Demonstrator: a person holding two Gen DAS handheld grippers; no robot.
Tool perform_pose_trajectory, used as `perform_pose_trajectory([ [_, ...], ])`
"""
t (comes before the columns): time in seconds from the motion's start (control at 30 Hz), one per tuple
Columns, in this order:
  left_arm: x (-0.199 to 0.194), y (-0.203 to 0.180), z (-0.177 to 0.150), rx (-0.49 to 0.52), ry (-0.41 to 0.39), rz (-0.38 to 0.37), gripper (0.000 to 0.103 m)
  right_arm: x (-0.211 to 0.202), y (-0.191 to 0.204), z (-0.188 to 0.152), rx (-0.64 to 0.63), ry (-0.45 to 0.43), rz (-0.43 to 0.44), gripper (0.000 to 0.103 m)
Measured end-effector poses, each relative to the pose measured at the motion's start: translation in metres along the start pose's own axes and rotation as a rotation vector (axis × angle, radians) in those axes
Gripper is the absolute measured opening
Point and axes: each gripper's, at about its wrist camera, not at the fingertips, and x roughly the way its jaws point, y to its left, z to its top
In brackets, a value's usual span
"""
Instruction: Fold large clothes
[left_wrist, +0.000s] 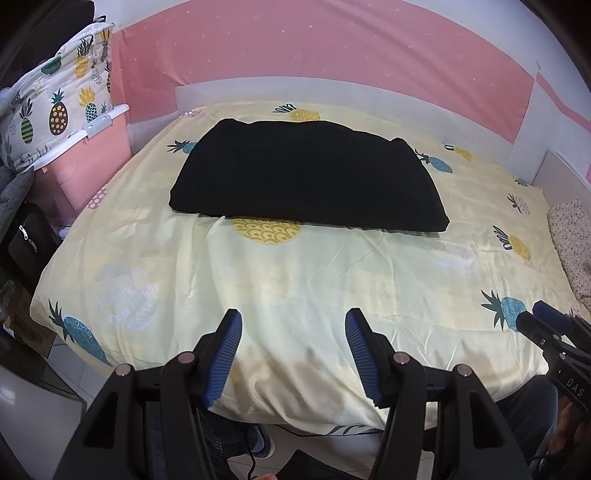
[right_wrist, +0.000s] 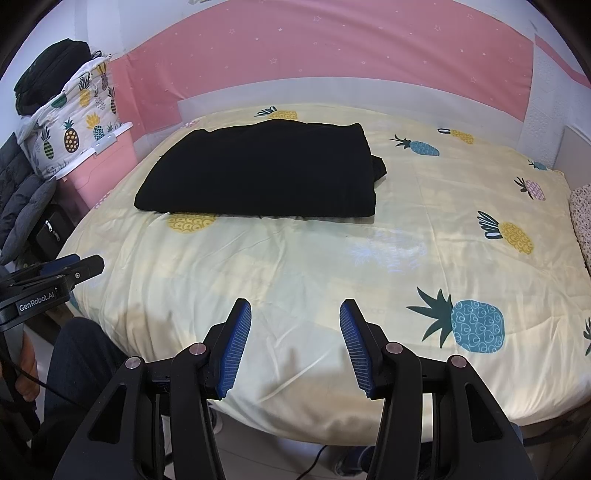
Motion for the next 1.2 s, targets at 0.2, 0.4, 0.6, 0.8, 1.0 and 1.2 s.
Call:
perform_pose_trajectory([
  [0.2,0.0000,0.0006,0.0003,0.001,-0.001,-0.001,0.060,-0.0003,0.0001,0.0002,0.000,-0.001,0.000,0.051],
  [0.4,-0.0004,0.0010,0.0010,-0.002,0.001,-0.001,0.060,-0.0003,0.0004,0.0003,-0.001,-0.001,-0.001,0.051],
  [0.6,0.0008,0.0020,0.0016,-0.002,0.006,-0.005,0.060,-0.0003,0.0002,0.0003,0.000,-0.001,-0.001,0.051],
  [0.8,0.0014,0.0005,0.0010,0.003,0.004,0.000,0.060,-0.0004,0.0004,0.0002,0.001,0.000,0.000,0.051],
  [1.0,0.0004,-0.0026,-0.0001,0.010,0.004,-0.001,0.060,-0.0010,0.0015,-0.0014,0.002,0.002,-0.002,0.051],
  [1.2,0.0012,-0.0004,-0.0005,0.003,0.015,-0.014,0.060,-0.0009,0.0009,-0.0013,0.002,0.003,-0.001,0.051],
])
